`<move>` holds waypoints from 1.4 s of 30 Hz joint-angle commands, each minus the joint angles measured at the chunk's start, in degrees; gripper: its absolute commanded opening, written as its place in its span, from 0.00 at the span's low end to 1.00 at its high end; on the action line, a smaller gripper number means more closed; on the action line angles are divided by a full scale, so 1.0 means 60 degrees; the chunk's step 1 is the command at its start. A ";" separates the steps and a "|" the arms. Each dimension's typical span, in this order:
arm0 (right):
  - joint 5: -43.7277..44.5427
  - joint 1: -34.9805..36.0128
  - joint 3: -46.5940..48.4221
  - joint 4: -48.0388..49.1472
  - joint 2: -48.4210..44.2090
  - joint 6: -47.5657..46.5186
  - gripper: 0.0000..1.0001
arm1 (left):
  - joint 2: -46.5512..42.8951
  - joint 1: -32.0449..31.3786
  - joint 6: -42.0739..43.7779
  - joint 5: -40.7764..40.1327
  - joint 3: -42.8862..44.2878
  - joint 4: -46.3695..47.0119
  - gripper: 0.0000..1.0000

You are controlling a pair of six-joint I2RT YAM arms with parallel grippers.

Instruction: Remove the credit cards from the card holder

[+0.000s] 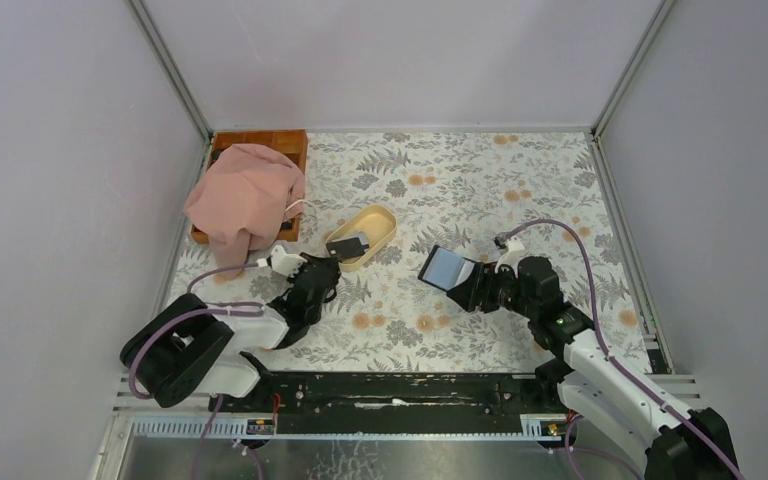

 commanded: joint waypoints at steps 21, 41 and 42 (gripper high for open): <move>-0.0129 0.0001 0.0147 0.0497 0.0553 -0.0166 0.64 | -0.0791 -0.0028 0.1182 0.0926 0.0277 -0.0516 0.16; -0.0042 -0.0004 0.0029 0.0655 0.0651 -0.0086 0.64 | -0.1327 -0.0019 0.2888 0.1133 0.1769 -0.2419 0.16; -0.0035 -0.0001 0.0026 0.0680 0.0670 -0.0084 0.64 | -0.1214 0.0040 0.3088 0.1084 0.2079 -0.2817 0.19</move>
